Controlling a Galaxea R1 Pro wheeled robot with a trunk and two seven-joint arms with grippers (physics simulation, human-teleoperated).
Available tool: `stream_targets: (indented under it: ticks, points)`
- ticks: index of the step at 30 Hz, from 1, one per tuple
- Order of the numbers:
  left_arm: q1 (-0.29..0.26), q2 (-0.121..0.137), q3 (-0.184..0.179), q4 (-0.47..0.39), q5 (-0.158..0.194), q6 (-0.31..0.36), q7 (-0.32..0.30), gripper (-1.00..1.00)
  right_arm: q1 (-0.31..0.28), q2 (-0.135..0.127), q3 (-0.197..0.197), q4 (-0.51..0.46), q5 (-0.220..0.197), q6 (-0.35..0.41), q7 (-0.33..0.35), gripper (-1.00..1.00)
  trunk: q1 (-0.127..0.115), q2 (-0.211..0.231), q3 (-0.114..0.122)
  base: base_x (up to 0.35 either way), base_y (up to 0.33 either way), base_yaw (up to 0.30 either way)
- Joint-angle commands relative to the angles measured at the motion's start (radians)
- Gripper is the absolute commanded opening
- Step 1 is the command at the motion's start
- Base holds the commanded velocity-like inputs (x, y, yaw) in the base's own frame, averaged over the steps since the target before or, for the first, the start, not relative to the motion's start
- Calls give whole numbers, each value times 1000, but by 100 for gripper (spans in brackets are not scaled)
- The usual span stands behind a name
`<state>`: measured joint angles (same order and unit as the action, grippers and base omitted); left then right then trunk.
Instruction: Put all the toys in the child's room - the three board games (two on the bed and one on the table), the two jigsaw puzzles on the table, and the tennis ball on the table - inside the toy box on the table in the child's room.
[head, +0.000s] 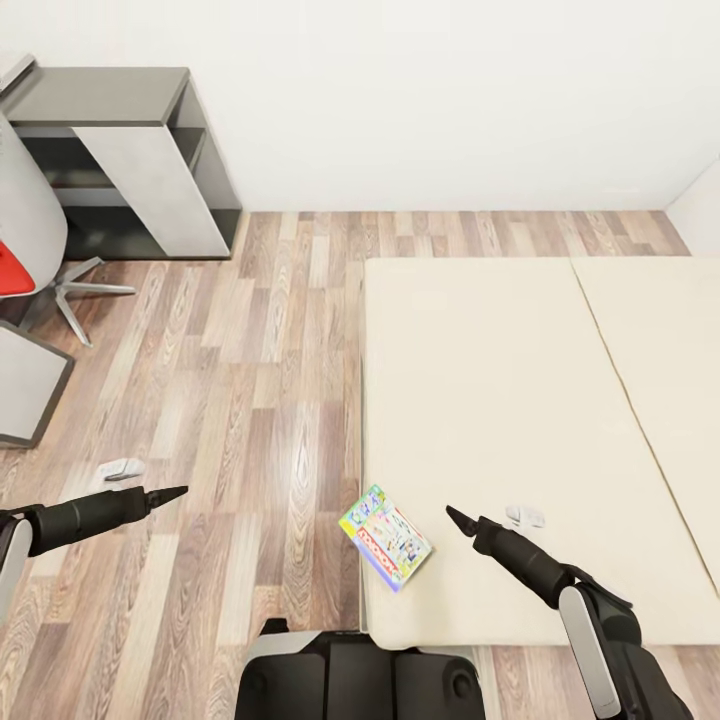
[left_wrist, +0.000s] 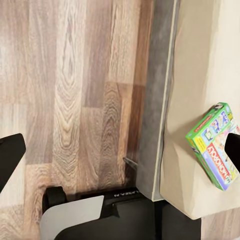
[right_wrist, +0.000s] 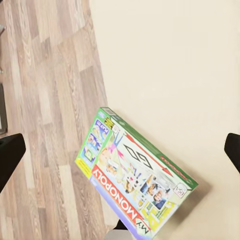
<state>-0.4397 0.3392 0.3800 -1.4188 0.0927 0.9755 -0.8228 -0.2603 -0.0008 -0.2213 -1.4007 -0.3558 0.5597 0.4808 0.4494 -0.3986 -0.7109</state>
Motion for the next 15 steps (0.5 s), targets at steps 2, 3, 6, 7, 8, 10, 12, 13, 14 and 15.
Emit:
stream_targets:
  ticks: [2, 3, 6, 7, 8, 10, 12, 13, 14, 15]
  points:
    - [-1, -1, 1, 0, 7, 8, 3, 100, -1, 0, -2, 0, -7, 8, 0, 100, 1, -1, 2, 0, 0, 0]
    - [-1, -1, 0, 0, 7, 8, 3, 100, -1, 0, -2, 0, -7, 8, 0, 100, 1, -1, 4, 0, 0, 0]
    - [-1, -1, 0, 0, 7, 8, 4, 100, -2, 0, -1, 0, -7, 8, 0, 100, 1, -1, 9, 0, 0, 0]
    - [-1, -2, 0, 0, 7, 8, 4, 100, -2, 0, -1, 0, -7, 8, -1, 100, 1, -1, 10, 0, 0, 0]
    - [-1, -2, 0, 0, 6, 8, 5, 100, -2, 0, -2, 0, -7, 8, -1, 100, 1, -1, 12, 0, 0, 0]
    - [-1, -2, 0, 0, 6, 8, 5, 100, -2, 0, -2, 0, -7, 7, -1, 100, 1, -1, 15, 0, 0, 0]
    - [-1, -2, 0, 0, 6, 8, 5, 100, -2, -1, -2, 0, -7, 7, -1, 100, 1, -1, 19, 0, 0, 0]
    - [-1, -2, 0, 0, 6, 8, 5, 100, -2, -1, -1, 0, -7, 8, -1, 100, 1, -1, 20, 0, 0, 0]
    - [-1, -2, 0, 0, 6, 8, 5, 100, -2, -1, -1, 0, -7, 7, -1, 100, 1, -1, 22, 0, 0, 0]
    - [-1, -2, 0, 0, 6, 8, 5, 100, -2, -1, -1, 0, -7, 7, -1, 100, 1, -1, 24, 0, 0, 0]
